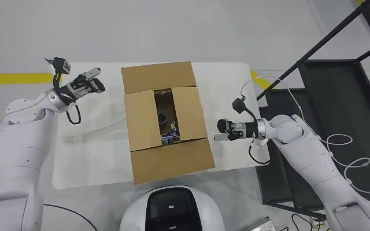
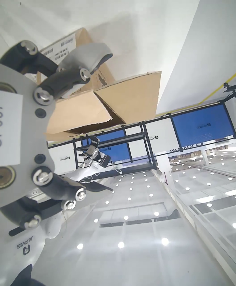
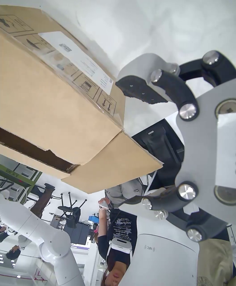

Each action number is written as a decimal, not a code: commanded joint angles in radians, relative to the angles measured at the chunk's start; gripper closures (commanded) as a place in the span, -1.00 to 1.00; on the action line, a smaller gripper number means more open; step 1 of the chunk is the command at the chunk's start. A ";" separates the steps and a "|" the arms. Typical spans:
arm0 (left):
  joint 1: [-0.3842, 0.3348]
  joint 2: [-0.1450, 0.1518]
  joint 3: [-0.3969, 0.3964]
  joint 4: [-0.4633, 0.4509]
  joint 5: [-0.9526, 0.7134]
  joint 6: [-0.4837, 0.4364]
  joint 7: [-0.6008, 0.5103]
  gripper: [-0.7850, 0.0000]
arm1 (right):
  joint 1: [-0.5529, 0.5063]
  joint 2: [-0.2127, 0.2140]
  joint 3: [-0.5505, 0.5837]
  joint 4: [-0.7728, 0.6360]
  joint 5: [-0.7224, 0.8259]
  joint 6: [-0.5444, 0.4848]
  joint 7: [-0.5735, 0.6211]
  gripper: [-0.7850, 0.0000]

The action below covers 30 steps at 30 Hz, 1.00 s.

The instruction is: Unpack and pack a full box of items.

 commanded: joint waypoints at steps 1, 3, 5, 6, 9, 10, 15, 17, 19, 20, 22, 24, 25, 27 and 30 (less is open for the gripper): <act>-0.023 -0.007 0.015 0.047 -0.024 0.009 -0.040 -1.00 | 0.001 0.000 0.000 0.000 0.000 0.000 0.000 -1.00; -0.026 -0.008 0.018 0.052 -0.024 0.009 -0.042 -1.00 | 0.001 0.000 0.000 0.000 0.000 0.000 0.000 -1.00; -0.026 -0.008 0.018 0.052 -0.024 0.009 -0.042 -1.00 | 0.001 0.000 0.000 0.000 0.000 0.000 0.000 -1.00; -0.026 -0.008 0.018 0.052 -0.024 0.009 -0.042 -1.00 | 0.001 0.000 0.000 0.000 0.000 0.000 0.000 -1.00; -0.026 -0.008 0.018 0.052 -0.024 0.009 -0.042 -1.00 | 0.001 0.000 0.000 0.000 0.000 0.000 0.000 -1.00; -0.026 -0.008 0.018 0.052 -0.024 0.009 -0.042 -1.00 | 0.001 0.000 0.000 0.000 0.000 0.000 0.000 -1.00; -0.006 -0.010 0.037 0.013 0.024 0.000 0.006 -1.00 | -0.008 -0.001 -0.002 -0.008 0.002 0.025 -0.023 -1.00; 0.016 -0.016 0.056 -0.017 0.055 0.009 0.074 -1.00 | -0.023 0.001 0.004 -0.014 0.025 0.044 -0.020 -1.00; 0.023 -0.020 0.061 -0.025 0.048 0.016 0.106 -1.00 | -0.037 0.008 0.022 -0.011 0.039 0.057 0.003 -1.00; 0.023 -0.022 0.062 -0.021 0.049 0.002 0.129 -1.00 | -0.049 0.012 0.032 -0.007 0.048 0.059 0.014 -1.00; 0.019 -0.029 0.072 -0.001 0.050 -0.016 0.168 -1.00 | -0.076 0.020 0.047 -0.005 0.100 0.074 0.053 -1.00; 0.009 -0.039 0.095 0.021 0.064 -0.044 0.194 -1.00 | -0.100 0.028 0.061 -0.001 0.149 0.098 0.098 -1.00; 0.001 -0.045 0.106 0.033 0.065 -0.051 0.201 -1.00 | -0.110 0.032 0.066 0.003 0.171 0.124 0.124 -1.00; -0.017 -0.057 0.129 0.064 0.076 -0.065 0.219 -1.00 | -0.127 0.039 0.077 0.001 0.197 0.160 0.160 -1.00; -0.048 -0.075 0.161 0.115 0.084 -0.057 0.237 -1.00 | -0.149 0.045 0.084 -0.005 0.251 0.219 0.219 -1.00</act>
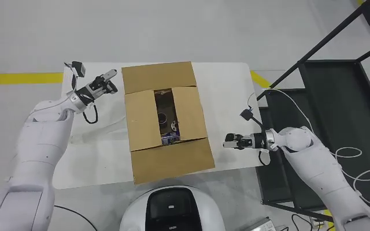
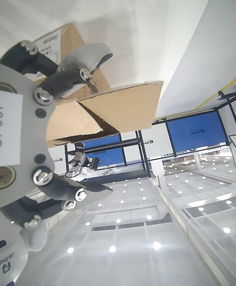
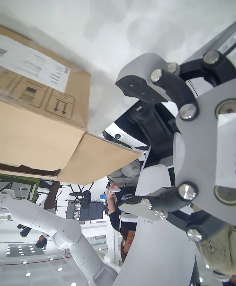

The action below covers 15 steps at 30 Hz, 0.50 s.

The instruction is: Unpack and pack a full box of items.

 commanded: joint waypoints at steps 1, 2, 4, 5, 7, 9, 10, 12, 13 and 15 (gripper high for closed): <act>-0.020 -0.012 0.023 0.034 0.008 0.006 0.006 -1.00 | -0.012 0.002 -0.002 -0.012 0.028 0.034 0.034 -1.00; -0.029 -0.018 0.032 0.048 0.008 0.007 0.007 -1.00 | -0.016 0.003 -0.005 -0.020 0.036 0.049 0.049 -1.00; -0.042 -0.031 0.048 0.068 -0.009 0.010 -0.007 -1.00 | -0.019 0.002 -0.015 -0.037 0.047 0.067 0.067 -1.00; -0.048 -0.037 0.052 0.078 -0.023 0.009 -0.013 -1.00 | -0.018 0.000 -0.024 -0.044 0.054 0.077 0.077 -1.00; -0.061 -0.048 0.057 0.095 -0.051 0.009 -0.025 -1.00 | -0.008 -0.003 -0.042 -0.054 0.062 0.094 0.095 -1.00; -0.075 -0.056 0.063 0.111 -0.063 0.002 -0.024 -1.00 | 0.006 -0.008 -0.062 -0.060 0.074 0.109 0.110 -1.00; -0.082 -0.061 0.066 0.118 -0.069 0.000 -0.023 -1.00 | 0.014 -0.011 -0.073 -0.066 0.077 0.114 0.114 -1.00; -0.094 -0.069 0.070 0.130 -0.077 -0.007 -0.018 -1.00 | 0.026 -0.016 -0.096 -0.077 0.100 0.126 0.127 -1.00; -0.099 -0.073 0.072 0.135 -0.084 -0.011 -0.019 -1.00 | 0.032 -0.019 -0.107 -0.084 0.120 0.134 0.134 -1.00; -0.108 -0.078 0.071 0.145 -0.098 -0.020 -0.026 -1.00 | 0.040 -0.023 -0.122 -0.092 0.187 0.149 0.149 -1.00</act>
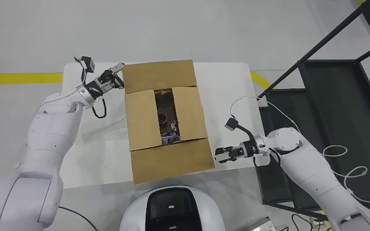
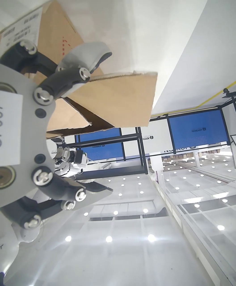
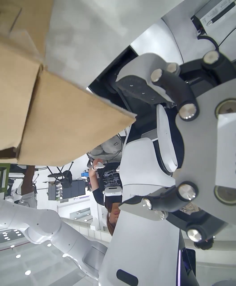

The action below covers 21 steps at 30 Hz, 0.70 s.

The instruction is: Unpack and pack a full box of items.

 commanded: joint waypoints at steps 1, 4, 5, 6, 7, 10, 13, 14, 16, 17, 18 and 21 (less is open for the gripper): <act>-0.008 -0.004 -0.003 0.011 -0.016 -0.009 -0.010 -1.00 | 0.008 -0.003 -0.012 -0.006 0.072 0.018 0.018 -1.00; -0.013 -0.007 -0.013 0.023 -0.053 -0.020 -0.051 -1.00 | 0.022 -0.005 -0.023 -0.011 0.161 0.054 0.055 -1.00; -0.015 -0.007 -0.016 0.027 -0.060 -0.028 -0.064 -1.00 | 0.026 -0.006 -0.026 -0.012 0.184 0.067 0.067 -1.00; -0.015 -0.006 -0.021 0.029 -0.071 -0.034 -0.079 -1.00 | 0.030 -0.007 -0.027 -0.010 0.206 0.077 0.077 -1.00; -0.015 -0.006 -0.026 0.030 -0.086 -0.037 -0.097 -1.00 | 0.036 -0.007 -0.025 -0.005 0.217 0.082 0.082 -1.00; -0.013 -0.002 -0.042 0.030 -0.112 -0.057 -0.145 -1.00 | 0.048 -0.003 0.010 0.061 0.163 0.017 0.017 -1.00; -0.008 0.005 -0.056 0.025 -0.130 -0.073 -0.190 -1.00 | 0.060 0.006 0.044 0.152 -0.013 -0.030 -0.082 -1.00; -0.006 0.007 -0.061 0.024 -0.134 -0.075 -0.197 -1.00 | 0.058 0.006 0.043 0.155 -0.042 -0.022 -0.110 -1.00; 0.001 0.012 -0.066 0.007 -0.133 -0.071 -0.202 -1.00 | 0.053 0.005 0.037 0.166 -0.061 0.003 -0.118 -1.00; 0.007 0.015 -0.069 -0.005 -0.134 -0.066 -0.206 -1.00 | 0.054 0.004 0.031 0.168 -0.078 0.020 -0.114 -1.00; 0.015 0.018 -0.071 -0.020 -0.131 -0.063 -0.209 -1.00 | 0.053 0.003 0.021 0.165 -0.087 0.034 -0.103 -1.00; 0.046 0.033 -0.081 -0.083 -0.125 -0.051 -0.222 -1.00 | 0.051 -0.005 -0.013 0.153 -0.085 0.055 -0.065 -1.00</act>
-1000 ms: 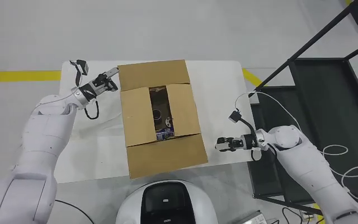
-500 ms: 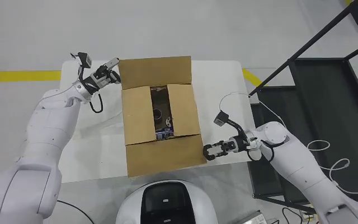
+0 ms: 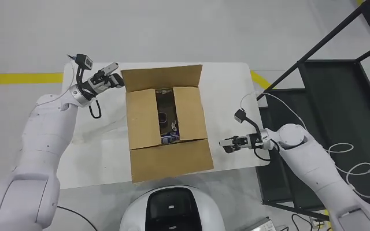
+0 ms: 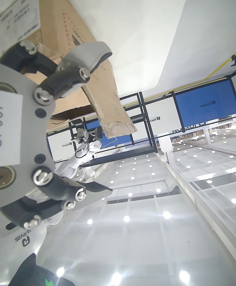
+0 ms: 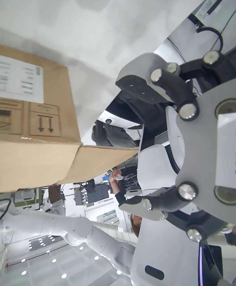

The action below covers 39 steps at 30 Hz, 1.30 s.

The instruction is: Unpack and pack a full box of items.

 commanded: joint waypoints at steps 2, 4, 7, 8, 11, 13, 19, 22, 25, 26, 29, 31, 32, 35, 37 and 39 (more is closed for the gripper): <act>0.039 0.018 -0.013 -0.077 0.006 0.017 -0.016 -1.00 | 0.000 -0.010 -0.036 -0.018 0.024 0.005 0.034 -1.00; 0.068 0.031 -0.025 -0.130 0.000 0.033 -0.032 -1.00 | 0.002 -0.019 -0.060 -0.032 0.057 0.001 0.060 -1.00; 0.112 0.049 -0.041 -0.211 -0.004 0.053 -0.053 -1.00 | 0.014 -0.032 -0.091 -0.034 0.129 -0.005 0.109 -1.00; 0.125 0.055 -0.046 -0.234 -0.002 0.059 -0.059 -1.00 | 0.020 -0.037 -0.099 -0.031 0.156 -0.006 0.122 -1.00; 0.160 0.072 -0.061 -0.289 0.004 0.071 -0.071 -1.00 | 0.037 -0.049 -0.119 -0.039 0.242 0.015 0.143 -1.00; 0.178 0.083 -0.069 -0.314 0.015 0.080 -0.080 -1.00 | 0.050 -0.054 -0.122 -0.039 0.274 0.020 0.148 -1.00; 0.227 0.111 -0.074 -0.380 0.059 0.099 -0.099 -1.00 | 0.081 -0.071 -0.125 -0.053 0.387 0.043 0.171 -1.00; 0.246 0.123 -0.072 -0.409 0.075 0.106 -0.106 -1.00 | 0.102 -0.080 -0.126 -0.047 0.403 0.036 0.164 -1.00; 0.262 0.135 -0.069 -0.436 0.086 0.114 -0.114 -1.00 | 0.129 -0.090 -0.124 -0.034 0.399 0.010 0.138 -1.00; 0.266 0.139 -0.068 -0.444 0.086 0.117 -0.117 -1.00 | 0.141 -0.093 -0.124 -0.031 0.384 -0.008 0.120 -1.00; 0.276 0.148 -0.063 -0.457 0.075 0.130 -0.130 -1.00 | 0.179 -0.105 -0.131 -0.025 0.335 -0.044 0.075 -1.00; 0.277 0.153 -0.062 -0.460 0.056 0.138 -0.138 -1.00 | 0.203 -0.112 -0.143 -0.033 0.291 -0.043 0.045 -1.00; 0.277 0.156 -0.066 -0.460 0.043 0.134 -0.133 -1.00 | 0.211 -0.115 -0.145 -0.036 0.277 -0.044 0.031 -1.00; 0.273 0.161 -0.090 -0.442 -0.017 0.113 -0.113 -1.00 | 0.223 -0.120 -0.143 -0.045 0.247 -0.054 0.001 -1.00; 0.262 0.164 -0.107 -0.433 -0.049 0.109 -0.109 -1.00 | 0.225 -0.122 -0.138 -0.046 0.219 -0.061 -0.027 -1.00; 0.259 0.167 -0.120 -0.445 -0.099 0.133 -0.133 -1.00 | 0.228 -0.123 -0.131 -0.041 0.201 -0.066 -0.055 -1.00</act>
